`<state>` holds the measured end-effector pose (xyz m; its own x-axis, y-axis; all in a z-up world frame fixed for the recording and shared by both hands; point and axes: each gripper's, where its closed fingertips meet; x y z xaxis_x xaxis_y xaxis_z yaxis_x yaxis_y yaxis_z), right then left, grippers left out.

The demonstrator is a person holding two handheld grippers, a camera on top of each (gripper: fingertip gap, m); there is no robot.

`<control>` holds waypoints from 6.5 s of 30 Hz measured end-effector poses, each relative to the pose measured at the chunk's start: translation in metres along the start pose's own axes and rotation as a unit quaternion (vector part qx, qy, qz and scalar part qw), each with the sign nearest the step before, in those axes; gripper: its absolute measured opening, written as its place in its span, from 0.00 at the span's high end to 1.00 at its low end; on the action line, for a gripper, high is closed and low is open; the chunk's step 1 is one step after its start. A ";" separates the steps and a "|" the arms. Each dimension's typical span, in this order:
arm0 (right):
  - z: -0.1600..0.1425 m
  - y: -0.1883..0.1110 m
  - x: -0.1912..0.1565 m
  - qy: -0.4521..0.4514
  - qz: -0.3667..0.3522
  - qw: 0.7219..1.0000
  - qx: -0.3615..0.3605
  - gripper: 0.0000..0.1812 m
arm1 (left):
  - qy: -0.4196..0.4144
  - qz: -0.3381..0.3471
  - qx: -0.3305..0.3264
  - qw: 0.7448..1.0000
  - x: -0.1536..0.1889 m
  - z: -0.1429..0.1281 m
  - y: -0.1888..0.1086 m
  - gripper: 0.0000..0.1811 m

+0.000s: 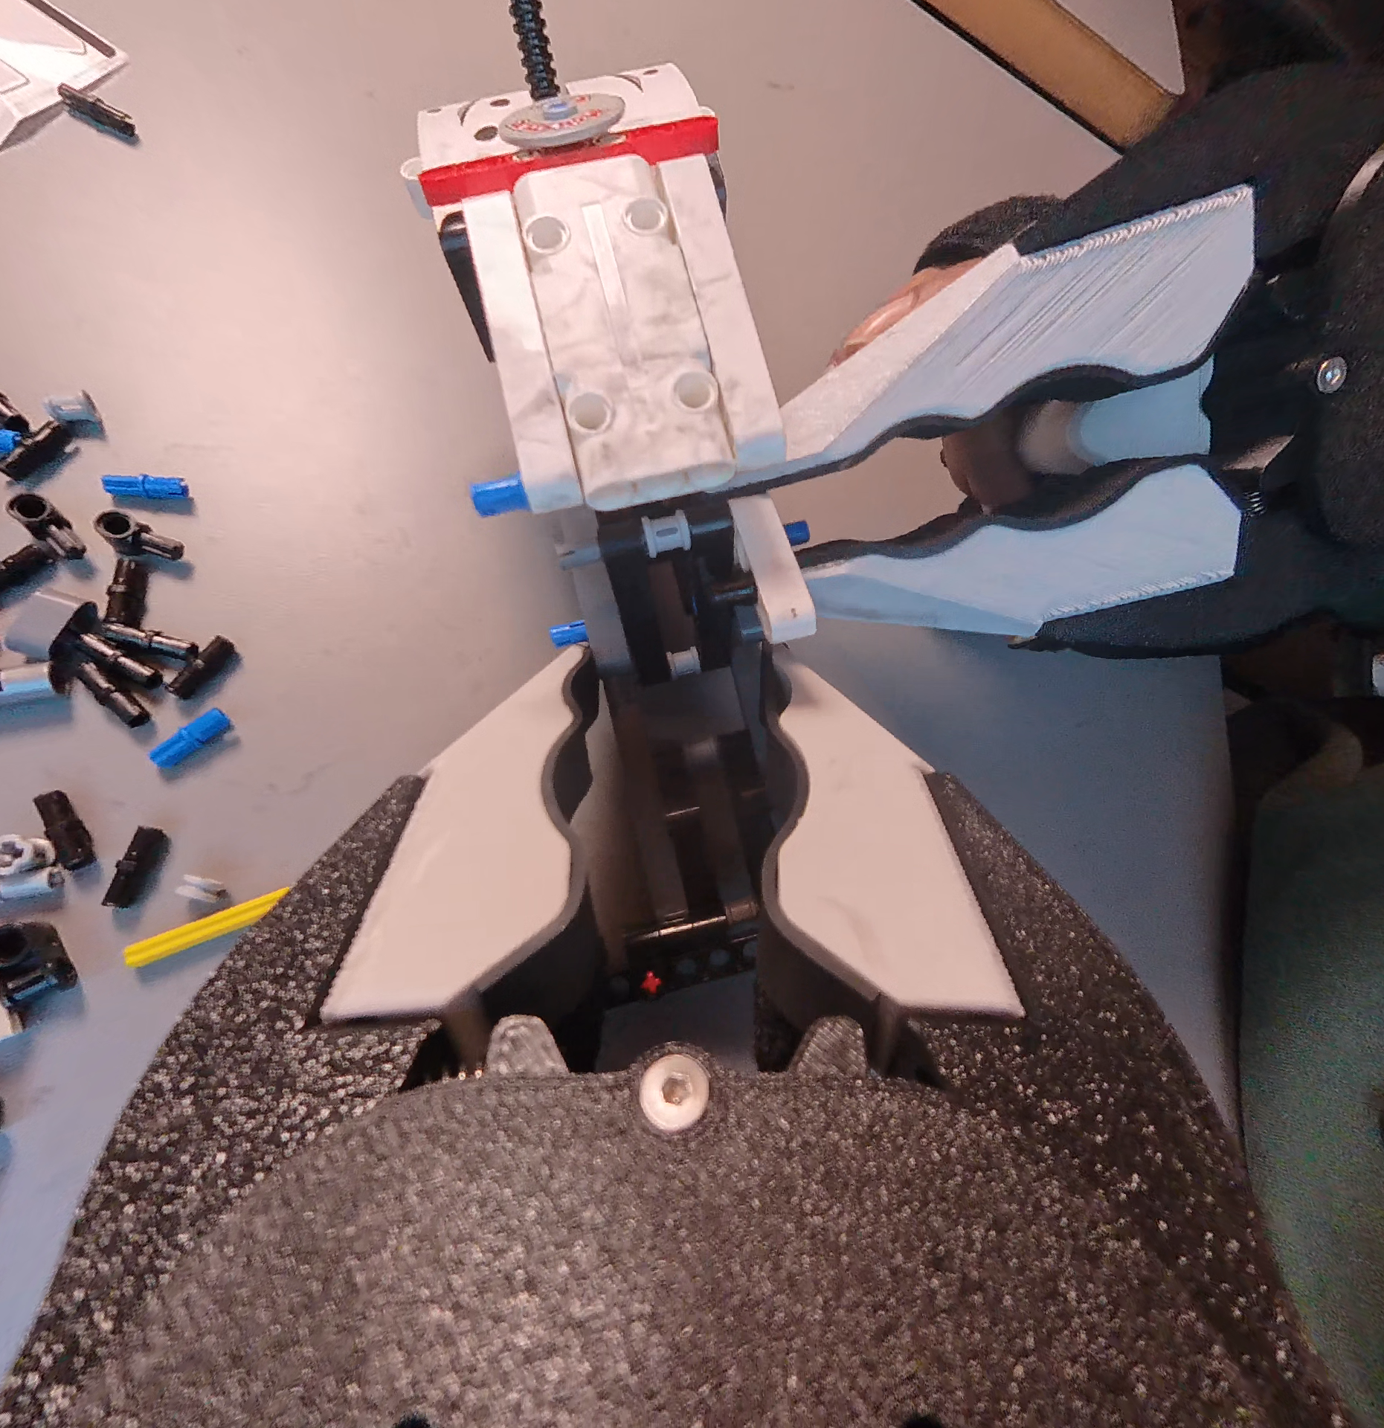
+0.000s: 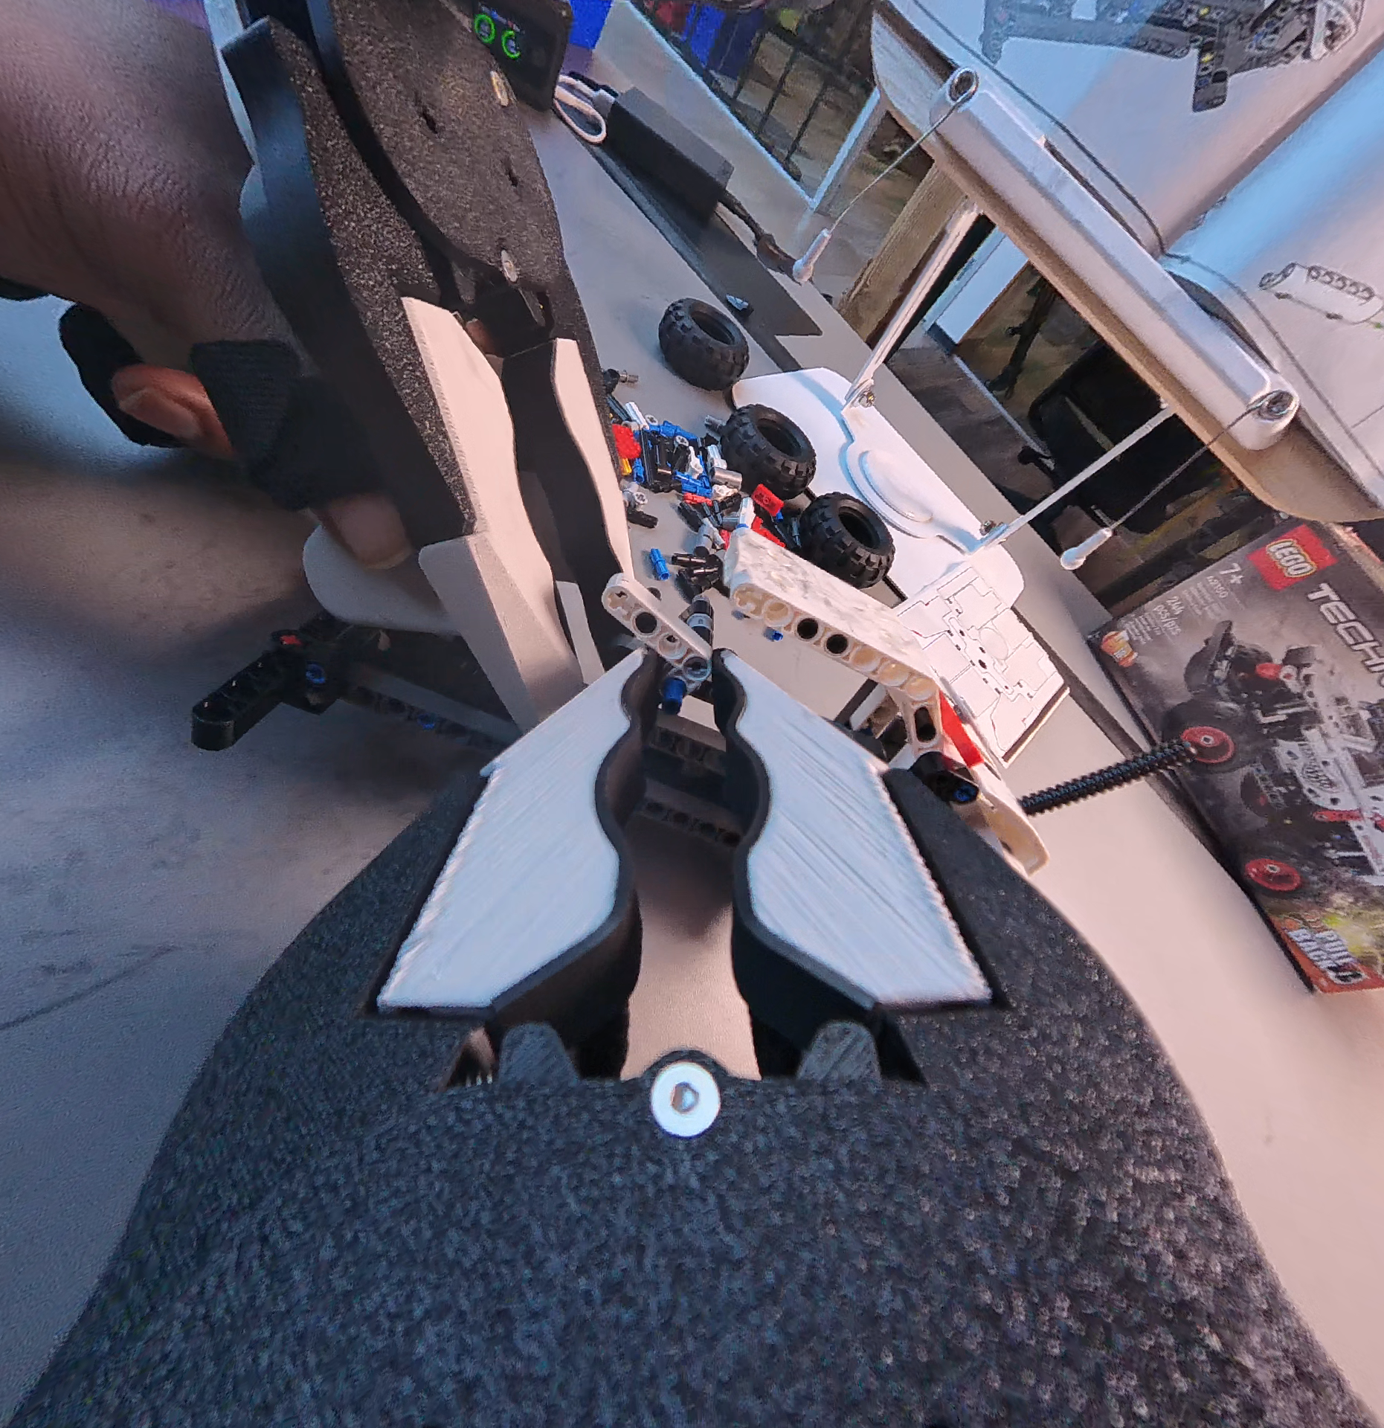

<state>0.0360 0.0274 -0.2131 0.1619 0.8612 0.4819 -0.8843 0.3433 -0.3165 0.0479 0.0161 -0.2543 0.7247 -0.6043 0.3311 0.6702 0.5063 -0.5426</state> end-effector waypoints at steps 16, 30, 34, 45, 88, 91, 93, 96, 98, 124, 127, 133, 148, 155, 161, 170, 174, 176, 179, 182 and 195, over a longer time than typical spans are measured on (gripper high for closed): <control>0.007 0.009 -0.006 0.024 0.040 0.999 0.018 0.94 | 0.032 0.034 0.028 0.999 -0.010 0.008 -0.004 0.69; 0.005 0.007 -0.006 0.028 0.028 0.999 0.008 0.94 | 0.031 0.023 0.024 0.999 -0.010 0.008 -0.004 0.70; 0.004 0.006 -0.005 0.036 0.026 0.999 0.002 0.94 | 0.033 0.022 0.020 0.999 -0.010 0.007 -0.003 0.70; 0.001 0.004 -0.005 0.060 0.027 0.998 -0.007 0.94 | 0.035 0.026 0.015 0.999 -0.012 0.007 -0.002 0.70; -0.026 -0.058 0.019 0.063 0.227 0.971 -0.038 0.77 | 0.180 0.412 0.309 0.838 -0.165 0.167 -0.201 0.52; -0.002 -0.059 0.029 0.061 0.210 0.976 0.001 0.78 | 0.188 0.491 0.300 0.796 -0.208 0.189 -0.214 0.43; 0.007 -0.058 0.031 0.062 0.204 0.977 0.017 0.78 | 0.192 0.524 0.286 0.778 -0.230 0.196 -0.209 0.44; 0.009 -0.057 0.030 0.062 0.198 0.978 0.024 0.78 | 0.205 0.538 0.276 0.770 -0.242 0.201 -0.188 0.53; 0.008 -0.058 0.032 0.065 0.195 0.978 0.028 0.79 | 0.212 0.544 0.276 0.763 -0.242 0.205 -0.177 0.59; 0.149 0.109 0.238 0.283 0.114 0.948 0.085 0.41 | 0.459 0.501 0.197 0.707 -0.150 0.275 -0.070 0.76; 0.141 0.128 0.238 0.295 0.122 0.946 0.050 0.43 | 0.522 0.506 0.168 0.666 -0.139 0.272 -0.058 0.71; 0.128 0.124 0.268 0.301 0.090 0.947 0.068 0.68 | 0.555 0.482 0.172 0.656 -0.121 0.254 -0.052 0.66; 0.088 0.121 0.325 0.159 -0.007 0.987 0.006 0.78 | 0.356 0.525 0.144 0.760 -0.210 0.237 -0.121 0.78; 0.064 0.110 0.368 0.111 -0.123 0.986 -0.025 0.74 | 0.338 0.544 0.116 0.760 -0.228 0.225 -0.135 0.86; 0.074 0.080 0.390 0.077 -0.227 0.970 0.033 0.74 | 0.323 0.542 0.118 0.767 -0.228 0.222 -0.136 0.87; 0.096 0.135 0.239 0.051 0.005 0.995 0.086 0.96 | 0.317 0.543 0.116 0.768 -0.228 0.221 -0.136 0.89; 0.058 0.149 0.284 0.046 -0.091 0.994 0.042 0.98 | 0.307 0.549 0.112 0.769 -0.231 0.215 -0.146 0.89; 0.055 0.144 0.302 0.030 -0.131 0.990 0.049 1.00 | 0.302 0.546 0.115 0.773 -0.232 0.211 -0.150 0.90; 0.050 0.142 0.310 0.031 -0.147 0.987 0.052 1.00 | 0.303 0.545 0.116 0.773 -0.233 0.210 -0.151 0.91; 0.055 0.135 0.310 0.060 -0.157 0.984 0.066 0.95 | 0.301 0.543 0.118 0.775 -0.231 0.210 -0.151 0.90; 0.085 0.149 0.291 0.064 -0.145 0.979 0.130 0.95 | 0.300 0.535 0.137 0.778 -0.215 0.209 -0.163 0.87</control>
<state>-0.0860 0.2974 -0.0507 0.4616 0.7875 0.4084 -0.8718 0.4879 0.0446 -0.1839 0.1916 -0.0759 0.7410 0.1171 -0.6612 -0.1965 0.9794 -0.0467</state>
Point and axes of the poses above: each gripper's, where its closed fingertips meet, y out along the fingers, z out of its top, x = y × z across the jaws, and after that the axes turned 3 degrees about x, right-handed
